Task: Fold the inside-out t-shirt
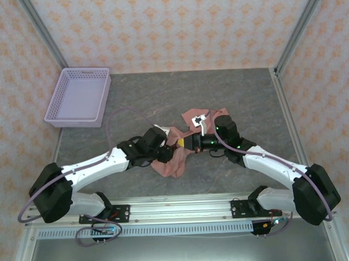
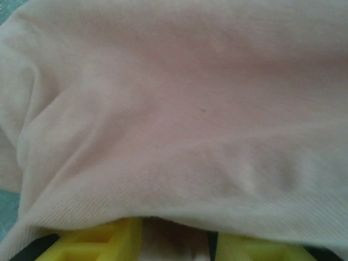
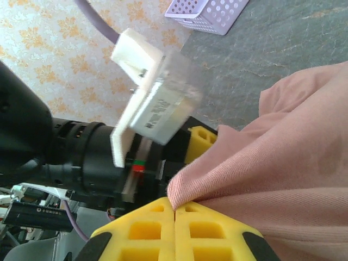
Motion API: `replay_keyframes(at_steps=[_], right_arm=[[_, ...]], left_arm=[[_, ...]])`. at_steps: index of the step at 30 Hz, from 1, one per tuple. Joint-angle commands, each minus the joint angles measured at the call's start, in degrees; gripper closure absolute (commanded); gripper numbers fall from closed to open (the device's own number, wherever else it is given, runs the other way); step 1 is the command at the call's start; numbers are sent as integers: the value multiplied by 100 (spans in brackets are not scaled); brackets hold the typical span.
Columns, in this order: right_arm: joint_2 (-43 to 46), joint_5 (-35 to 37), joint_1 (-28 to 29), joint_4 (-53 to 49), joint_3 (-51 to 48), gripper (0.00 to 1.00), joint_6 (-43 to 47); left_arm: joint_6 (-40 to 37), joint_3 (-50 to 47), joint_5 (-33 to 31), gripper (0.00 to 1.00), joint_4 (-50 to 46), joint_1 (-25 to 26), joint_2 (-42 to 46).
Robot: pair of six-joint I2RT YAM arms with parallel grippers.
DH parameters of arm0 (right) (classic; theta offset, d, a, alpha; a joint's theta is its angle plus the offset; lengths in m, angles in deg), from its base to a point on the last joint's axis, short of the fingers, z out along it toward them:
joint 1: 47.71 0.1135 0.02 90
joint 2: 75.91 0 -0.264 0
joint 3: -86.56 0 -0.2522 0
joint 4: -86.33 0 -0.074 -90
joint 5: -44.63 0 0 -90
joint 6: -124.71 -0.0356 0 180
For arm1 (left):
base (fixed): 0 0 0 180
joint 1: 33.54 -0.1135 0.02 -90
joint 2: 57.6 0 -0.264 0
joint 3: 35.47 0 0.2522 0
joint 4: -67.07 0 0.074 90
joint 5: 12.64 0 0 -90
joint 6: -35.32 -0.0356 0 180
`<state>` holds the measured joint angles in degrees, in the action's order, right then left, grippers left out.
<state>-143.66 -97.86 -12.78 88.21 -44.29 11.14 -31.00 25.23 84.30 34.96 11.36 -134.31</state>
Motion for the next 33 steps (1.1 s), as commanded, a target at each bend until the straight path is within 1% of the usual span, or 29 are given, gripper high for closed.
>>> replay_keyframes(at_steps=[1, 2, 4, 7, 8, 9, 11, 13, 15, 16, 18, 20, 22, 25, 28, 29, 31, 33], right_arm=[[182, 46, -39, 18, 98, 100, 78], [179, 61, -39, -29, 99, 100, 111], [178, 72, -46, -61, 90, 100, 155], [193, 139, -55, -124, 72, 100, 205], [200, 175, -70, -172, 66, 100, 245], [221, 194, -81, -191, 56, 100, 269], [264, 242, -139, -255, -6, 100, 304], [341, 343, -204, -492, -38, 100, 433], [477, 547, -279, -751, -106, 100, 575], [556, 735, -346, -937, -122, 100, 640], [689, 1255, -445, -1368, -84, 100, 749], [771, 2238, -452, -2000, 79, 100, 896], [705, 3046, -448, -2531, 271, 100, 970], [431, 3332, -400, -2762, 486, 100, 1097], [133, 3667, -217, -2865, 707, 99, 1097], [40, 3946, -137, -3066, 827, 94, 1089], [-114, 4384, -62, -3592, 1105, 83, 1172], [-38, 4455, 41, -3833, 1113, 73, 1494]], left_arm=[[-54, 385, -569, 56, 391, 2, -392], [-116, 465, -590, 52, 457, 5, -576], [-167, 602, -550, 48, 599, -18, -901], [-238, 835, -357, 48, 785, -53, -1403], [-259, 889, -322, 51, 866, -53, -1563], [-265, 925, -320, 55, 951, -65, -1677], [-234, 932, -223, 70, 1151, -149, -1846], [-199, 829, 72, 85, 1429, -276, -1786], [-192, 565, 526, 98, 1810, -406, -1509], [-211, 406, 786, 100, 1982, -479, -1304], [-299, -8, 1313, 100, 2283, -588, -756], [-291, -551, 1829, 100, 2636, -732, 10], [-215, -1015, 2325, 100, 2950, -866, 703], [-105, -1469, 2857, 100, 3269, -944, 1553], [-94, -1582, 3381, 100, 3395, -946, 1948], [-125, -1582, 3537, 100, 3379, -940, 2000], [-152, -1566, 3609, 100, 3356, -940, 2041], [-180, -1549, 3625, 100, 3357, -940, 2033]])
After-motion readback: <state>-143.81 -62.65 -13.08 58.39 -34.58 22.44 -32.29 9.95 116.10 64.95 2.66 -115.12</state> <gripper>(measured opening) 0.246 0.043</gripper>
